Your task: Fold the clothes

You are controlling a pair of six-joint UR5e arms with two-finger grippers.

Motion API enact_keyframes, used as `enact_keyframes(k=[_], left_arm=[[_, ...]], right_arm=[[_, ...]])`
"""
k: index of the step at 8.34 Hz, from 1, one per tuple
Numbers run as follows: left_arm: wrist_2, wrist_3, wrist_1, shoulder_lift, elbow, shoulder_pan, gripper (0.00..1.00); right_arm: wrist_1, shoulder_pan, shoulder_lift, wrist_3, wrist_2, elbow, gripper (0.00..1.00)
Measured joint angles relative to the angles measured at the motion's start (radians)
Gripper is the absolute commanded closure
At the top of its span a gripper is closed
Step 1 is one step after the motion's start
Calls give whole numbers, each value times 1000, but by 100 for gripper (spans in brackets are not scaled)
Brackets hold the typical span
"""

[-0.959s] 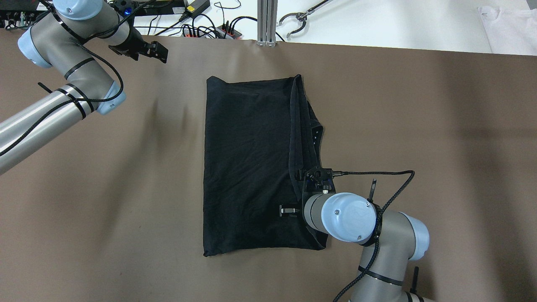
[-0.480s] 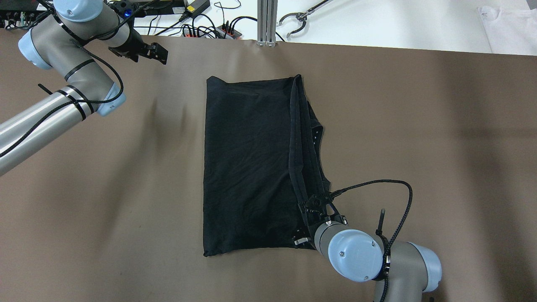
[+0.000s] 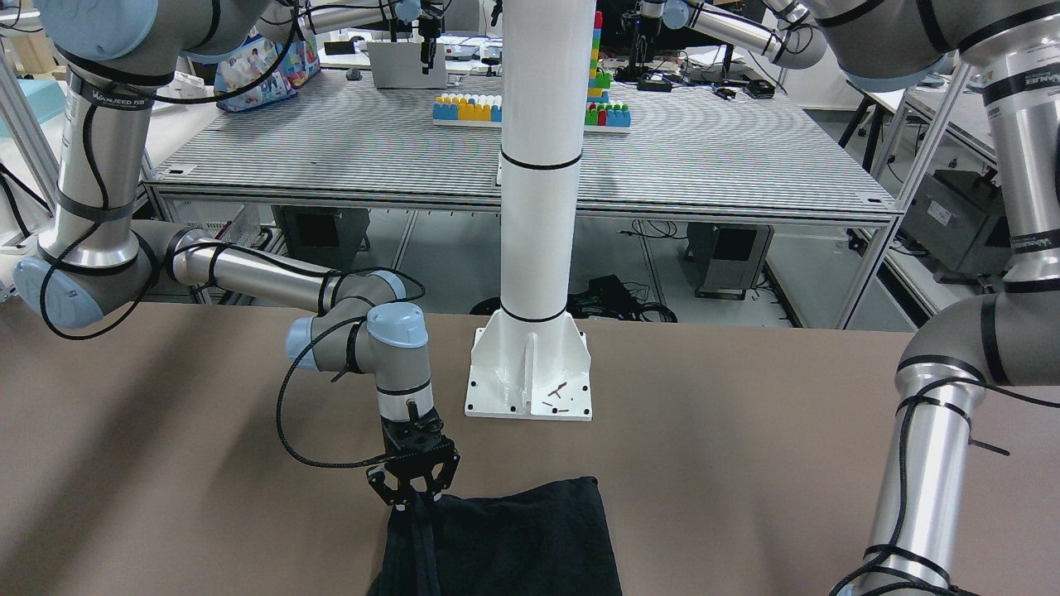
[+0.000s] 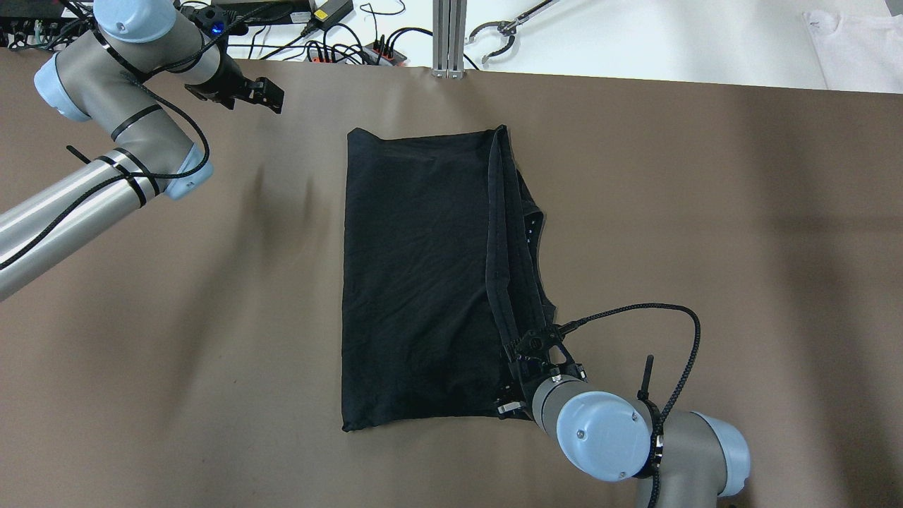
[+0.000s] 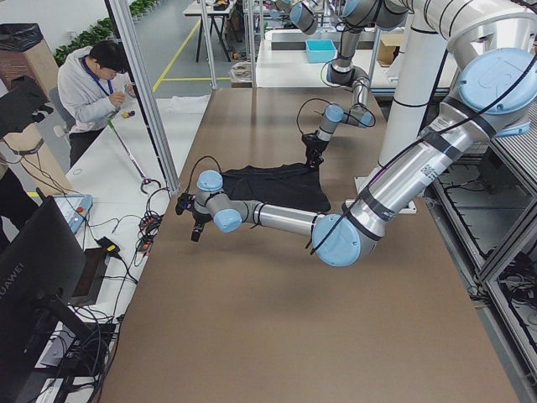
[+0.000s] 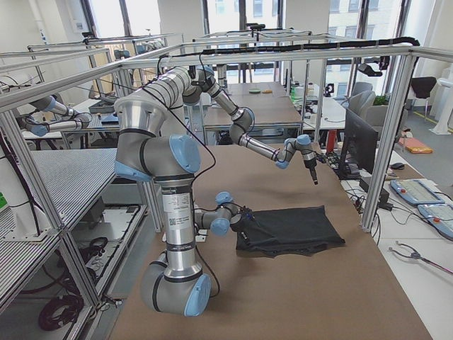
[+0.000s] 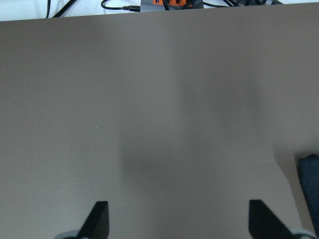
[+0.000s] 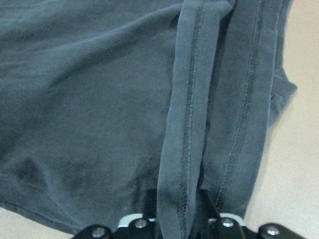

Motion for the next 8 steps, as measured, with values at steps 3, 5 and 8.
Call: enact_keyframes(k=[3, 5, 8], left_arm=[[0, 1, 0, 0, 1, 1, 0], [0, 1, 1, 0, 1, 1, 0], [0, 0, 0, 0, 0, 1, 0]], right_arm=[[0, -3, 0, 2, -3, 3, 62], [-1, -9, -1, 3, -2, 3, 59], [-2, -17, -2, 4, -2, -1, 69]])
